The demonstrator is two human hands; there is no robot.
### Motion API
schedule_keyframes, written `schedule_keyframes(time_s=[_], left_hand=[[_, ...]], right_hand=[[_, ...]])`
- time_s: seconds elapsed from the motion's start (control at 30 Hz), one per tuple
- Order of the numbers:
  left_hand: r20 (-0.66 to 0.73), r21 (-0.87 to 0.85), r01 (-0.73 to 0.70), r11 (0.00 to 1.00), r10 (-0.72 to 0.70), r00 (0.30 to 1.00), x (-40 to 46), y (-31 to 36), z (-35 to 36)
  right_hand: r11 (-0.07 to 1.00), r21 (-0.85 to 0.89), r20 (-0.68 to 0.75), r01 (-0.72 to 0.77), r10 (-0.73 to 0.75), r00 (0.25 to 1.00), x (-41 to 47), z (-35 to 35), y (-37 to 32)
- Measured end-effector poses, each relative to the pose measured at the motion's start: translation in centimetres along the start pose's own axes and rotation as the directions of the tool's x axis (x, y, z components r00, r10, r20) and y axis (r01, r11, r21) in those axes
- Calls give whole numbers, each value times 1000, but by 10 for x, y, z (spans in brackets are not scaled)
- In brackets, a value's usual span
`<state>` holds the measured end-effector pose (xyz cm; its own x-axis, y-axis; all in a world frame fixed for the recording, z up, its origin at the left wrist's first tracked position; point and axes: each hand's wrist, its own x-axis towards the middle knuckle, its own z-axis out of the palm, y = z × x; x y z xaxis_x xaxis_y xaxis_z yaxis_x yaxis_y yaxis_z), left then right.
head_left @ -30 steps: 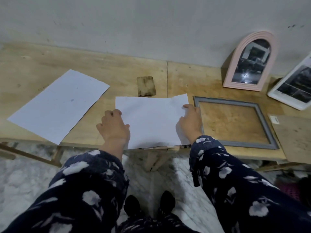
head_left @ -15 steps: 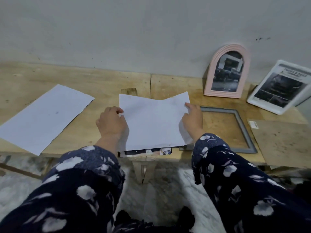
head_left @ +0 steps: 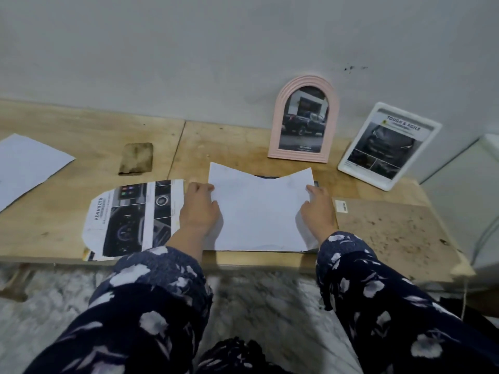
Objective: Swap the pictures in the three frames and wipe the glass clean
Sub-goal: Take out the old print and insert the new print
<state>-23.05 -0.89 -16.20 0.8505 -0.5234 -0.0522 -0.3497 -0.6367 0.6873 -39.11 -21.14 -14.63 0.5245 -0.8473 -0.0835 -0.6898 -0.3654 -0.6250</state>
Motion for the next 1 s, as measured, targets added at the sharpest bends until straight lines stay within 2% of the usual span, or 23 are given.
schedule_keyframes(time_s=[0.1,0.17,0.27,0.37,0.43,0.53,0.63,0.8,0.93,1.0], left_hand=[[59,80,4,997,-9,998,-3,13,22],[109,198,17,980,-39,993,-4,17,30],[231,380,-3,925,-92,969,-5,17,38],[249,493,-50,868,-86,965,-10,9,46],[254,510,-75,857,-66,965,-11,2,50],[249,490,-93,866,-37,968,-12,-4,52],[229,493,-105,864,-12,973,-13,-8,54],[211,553,-127,824,9,977,-18,-15,57],[195,576,-137,806,27,980,-18,-15,56],[207,596,-142,790,20,978,-18,-14,55]], right_hand=[[999,-48,49,-22,24,998,9,-8,26],[996,-82,91,-33,40,995,12,-7,39],[957,-290,157,2,46,986,9,-3,51],[922,-385,261,38,69,963,5,4,58],[895,-440,294,73,67,953,5,11,60],[823,-549,256,145,1,967,-1,22,62],[762,-627,261,165,6,965,-2,27,62],[713,-680,247,171,3,969,-4,27,59],[648,-727,229,228,-85,970,-2,29,61],[667,-709,203,230,-119,972,-6,29,61]])
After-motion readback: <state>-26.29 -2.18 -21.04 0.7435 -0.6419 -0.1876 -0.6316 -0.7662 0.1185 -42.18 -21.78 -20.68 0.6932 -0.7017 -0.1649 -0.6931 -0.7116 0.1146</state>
